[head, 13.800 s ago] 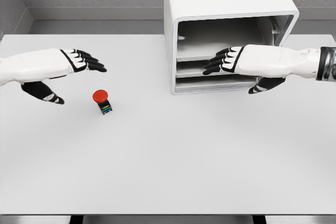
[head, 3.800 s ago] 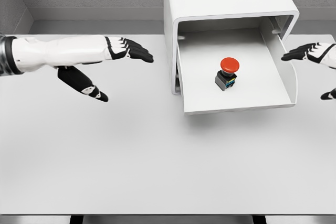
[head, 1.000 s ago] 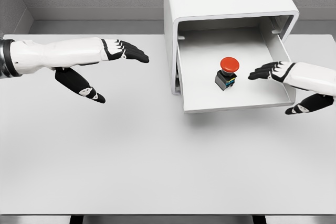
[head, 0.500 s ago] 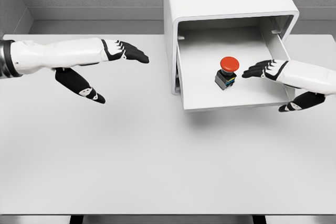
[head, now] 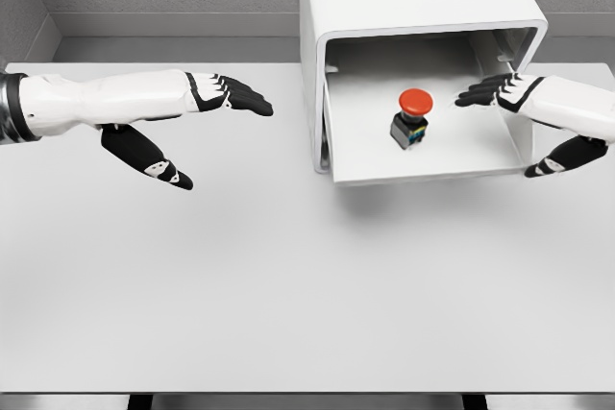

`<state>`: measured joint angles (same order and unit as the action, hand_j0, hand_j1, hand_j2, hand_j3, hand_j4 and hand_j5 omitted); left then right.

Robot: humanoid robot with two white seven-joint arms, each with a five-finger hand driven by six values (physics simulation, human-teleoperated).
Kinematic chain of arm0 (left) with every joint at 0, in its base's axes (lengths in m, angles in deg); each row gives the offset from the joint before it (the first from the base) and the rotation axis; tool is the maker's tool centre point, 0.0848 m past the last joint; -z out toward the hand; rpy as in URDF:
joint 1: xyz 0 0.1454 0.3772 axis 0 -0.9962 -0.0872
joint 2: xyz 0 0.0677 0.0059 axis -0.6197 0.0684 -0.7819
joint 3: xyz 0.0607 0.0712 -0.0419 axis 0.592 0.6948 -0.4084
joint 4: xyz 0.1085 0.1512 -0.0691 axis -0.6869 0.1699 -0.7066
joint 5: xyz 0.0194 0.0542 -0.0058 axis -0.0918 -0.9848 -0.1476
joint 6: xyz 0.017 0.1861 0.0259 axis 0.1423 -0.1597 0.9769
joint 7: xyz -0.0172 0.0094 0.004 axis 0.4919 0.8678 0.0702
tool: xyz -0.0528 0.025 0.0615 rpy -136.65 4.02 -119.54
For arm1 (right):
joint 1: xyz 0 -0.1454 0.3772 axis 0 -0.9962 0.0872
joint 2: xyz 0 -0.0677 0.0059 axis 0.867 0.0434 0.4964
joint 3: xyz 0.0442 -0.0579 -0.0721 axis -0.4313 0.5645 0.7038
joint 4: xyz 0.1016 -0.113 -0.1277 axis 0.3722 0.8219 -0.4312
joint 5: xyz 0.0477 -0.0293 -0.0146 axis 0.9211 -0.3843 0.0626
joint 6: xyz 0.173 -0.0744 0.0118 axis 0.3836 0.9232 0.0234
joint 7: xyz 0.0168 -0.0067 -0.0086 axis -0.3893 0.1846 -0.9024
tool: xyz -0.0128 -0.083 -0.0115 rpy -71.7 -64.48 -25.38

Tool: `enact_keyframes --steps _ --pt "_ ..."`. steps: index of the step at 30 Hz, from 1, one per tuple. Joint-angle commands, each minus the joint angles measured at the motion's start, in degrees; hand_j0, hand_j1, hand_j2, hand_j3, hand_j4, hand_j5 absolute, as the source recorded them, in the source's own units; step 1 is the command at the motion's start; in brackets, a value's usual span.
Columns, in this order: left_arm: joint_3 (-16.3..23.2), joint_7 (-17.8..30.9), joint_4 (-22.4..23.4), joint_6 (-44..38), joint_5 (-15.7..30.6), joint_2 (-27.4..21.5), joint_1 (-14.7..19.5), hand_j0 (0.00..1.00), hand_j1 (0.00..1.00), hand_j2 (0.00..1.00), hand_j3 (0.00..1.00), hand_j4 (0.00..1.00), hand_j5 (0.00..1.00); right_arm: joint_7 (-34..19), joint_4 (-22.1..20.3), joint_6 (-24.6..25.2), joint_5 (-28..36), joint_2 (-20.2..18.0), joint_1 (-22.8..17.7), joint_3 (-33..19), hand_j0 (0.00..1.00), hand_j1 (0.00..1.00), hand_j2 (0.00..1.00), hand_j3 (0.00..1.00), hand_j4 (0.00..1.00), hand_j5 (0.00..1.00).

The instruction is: Slide open multi-storey tabletop storage cabinets and put open load switch and slide close multi-storey tabletop storage cabinets

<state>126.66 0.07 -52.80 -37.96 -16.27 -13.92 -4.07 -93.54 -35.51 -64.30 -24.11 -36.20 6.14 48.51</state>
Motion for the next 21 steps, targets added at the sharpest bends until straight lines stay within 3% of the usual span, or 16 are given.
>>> enact_keyframes --steps 1,7,12,17,21 --pt "-0.05 -0.02 -0.02 -0.14 0.38 -0.06 0.00 1.00 1.00 1.00 1.00 1.00 1.00 0.26 1.71 0.22 -0.11 1.40 0.00 -0.31 1.00 1.00 1.00 1.00 1.00 1.00" --pt "-0.05 -0.02 -0.02 -0.14 0.38 -0.06 -0.09 1.00 1.00 1.00 1.00 1.00 1.00 0.18 3.82 0.22 -1.60 4.66 2.72 -0.31 1.00 1.00 1.00 1.00 1.00 1.00" --pt "-0.05 -0.02 -0.02 -0.14 0.47 0.03 -0.09 1.00 1.00 1.00 1.00 1.00 1.00 0.18 3.03 0.22 -3.10 5.54 4.04 -0.22 1.00 1.00 1.00 1.00 1.00 1.00" --pt "-0.05 -0.02 -0.02 -0.14 0.47 0.03 0.00 1.00 1.00 1.00 1.00 1.00 1.00 0.18 -3.03 0.22 -3.36 1.85 3.78 -0.13 1.00 1.00 1.00 1.00 1.00 1.00" --pt "-0.05 -0.02 -0.02 -0.14 0.47 0.03 0.00 1.00 1.00 1.00 1.00 1.00 1.00 0.70 -4.26 0.22 -3.28 -0.35 3.34 -0.04 1.00 1.00 1.00 1.00 1.00 1.00"
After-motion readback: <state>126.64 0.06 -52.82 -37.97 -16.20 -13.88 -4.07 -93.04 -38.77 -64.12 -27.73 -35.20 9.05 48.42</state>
